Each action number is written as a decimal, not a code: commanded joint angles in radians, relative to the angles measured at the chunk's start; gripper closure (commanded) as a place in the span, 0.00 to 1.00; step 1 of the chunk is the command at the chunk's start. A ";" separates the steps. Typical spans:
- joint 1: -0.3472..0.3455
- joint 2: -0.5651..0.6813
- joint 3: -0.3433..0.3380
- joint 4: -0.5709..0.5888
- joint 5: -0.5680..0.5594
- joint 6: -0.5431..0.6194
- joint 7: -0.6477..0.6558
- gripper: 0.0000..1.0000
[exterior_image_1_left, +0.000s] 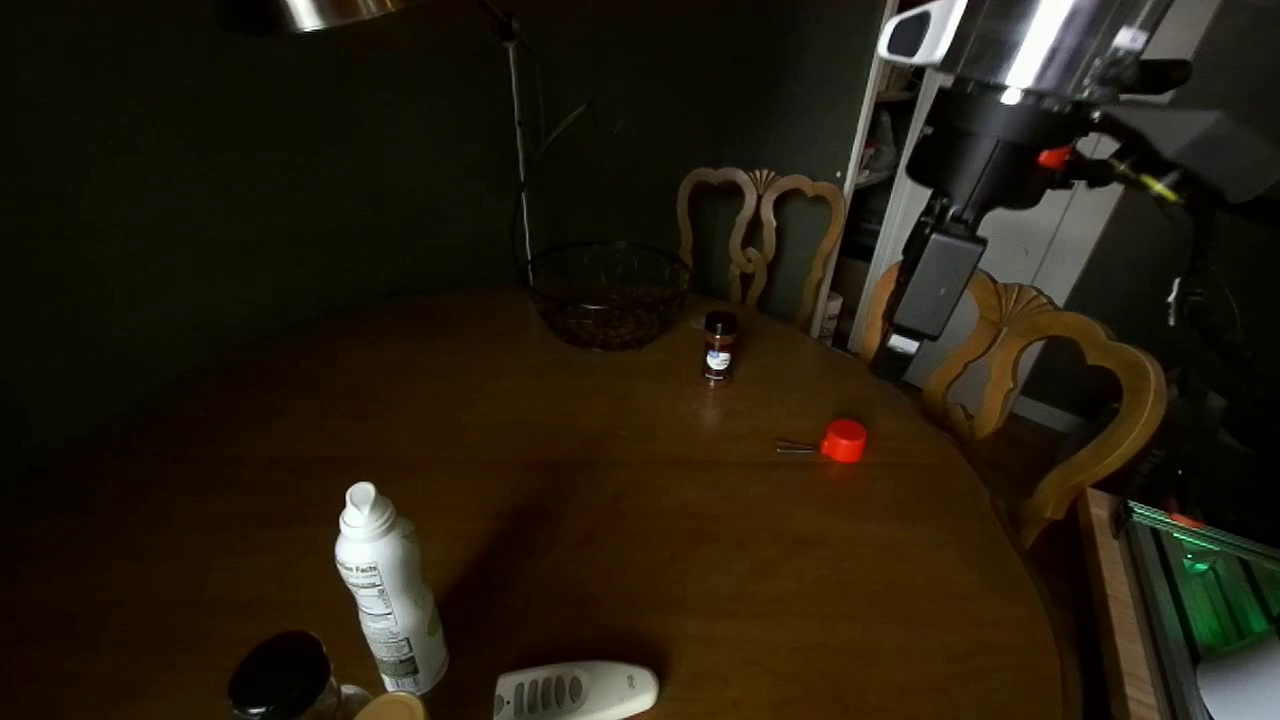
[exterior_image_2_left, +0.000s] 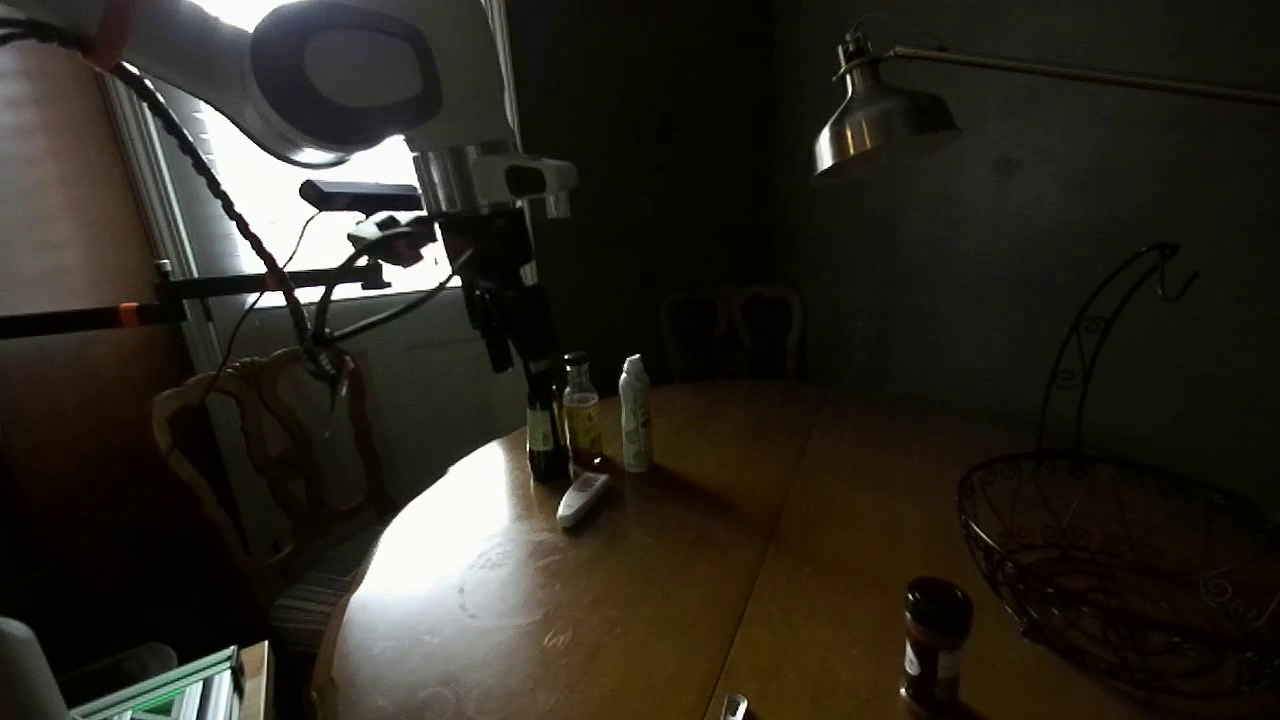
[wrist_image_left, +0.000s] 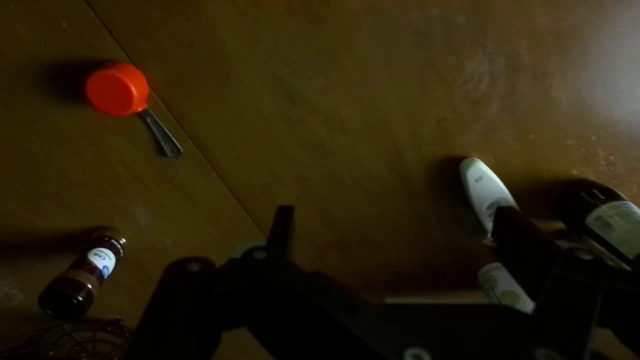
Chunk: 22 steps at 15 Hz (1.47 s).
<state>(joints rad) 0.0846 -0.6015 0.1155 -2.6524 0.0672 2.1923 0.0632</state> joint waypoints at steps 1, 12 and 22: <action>-0.052 0.078 -0.045 -0.093 -0.107 0.178 -0.091 0.00; -0.132 0.220 -0.069 -0.100 -0.288 0.362 -0.117 0.00; -0.226 0.469 -0.086 -0.067 -0.428 0.634 -0.101 0.00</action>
<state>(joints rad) -0.0971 -0.2609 0.0365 -2.7499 -0.2756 2.7162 -0.0610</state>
